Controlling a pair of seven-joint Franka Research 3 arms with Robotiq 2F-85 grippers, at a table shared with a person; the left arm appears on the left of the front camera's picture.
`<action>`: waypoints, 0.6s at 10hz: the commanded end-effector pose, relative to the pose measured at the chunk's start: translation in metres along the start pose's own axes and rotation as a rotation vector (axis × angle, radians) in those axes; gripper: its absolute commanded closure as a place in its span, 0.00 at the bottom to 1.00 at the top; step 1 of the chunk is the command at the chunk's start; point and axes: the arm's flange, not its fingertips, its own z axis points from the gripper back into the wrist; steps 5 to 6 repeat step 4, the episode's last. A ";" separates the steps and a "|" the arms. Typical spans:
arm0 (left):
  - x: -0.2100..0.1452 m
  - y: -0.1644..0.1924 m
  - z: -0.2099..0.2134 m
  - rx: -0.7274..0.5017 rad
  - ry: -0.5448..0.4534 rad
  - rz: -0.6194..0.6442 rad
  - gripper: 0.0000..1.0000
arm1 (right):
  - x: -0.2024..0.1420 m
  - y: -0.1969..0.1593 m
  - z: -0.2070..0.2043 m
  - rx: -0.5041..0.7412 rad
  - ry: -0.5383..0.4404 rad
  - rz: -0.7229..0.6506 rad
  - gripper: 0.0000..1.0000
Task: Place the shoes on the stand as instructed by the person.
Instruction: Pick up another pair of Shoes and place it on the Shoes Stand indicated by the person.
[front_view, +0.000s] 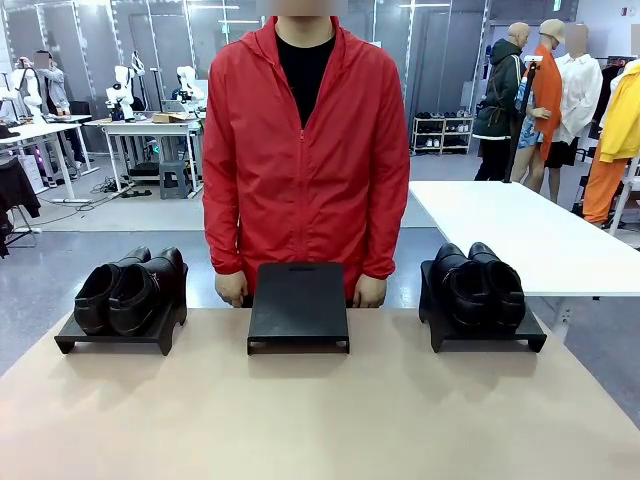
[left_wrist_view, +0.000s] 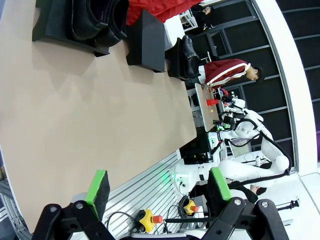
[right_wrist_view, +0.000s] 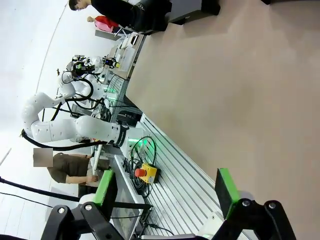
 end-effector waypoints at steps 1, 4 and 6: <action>-0.001 0.000 0.000 -0.018 -0.007 -0.024 0.00 | -0.001 0.003 0.001 0.004 0.001 0.018 0.00; -0.001 0.000 0.000 -0.018 -0.007 -0.024 0.00 | -0.001 0.003 0.001 0.004 0.001 0.018 0.00; -0.001 0.000 0.000 -0.018 -0.007 -0.024 0.00 | -0.001 0.003 0.001 0.004 0.001 0.018 0.00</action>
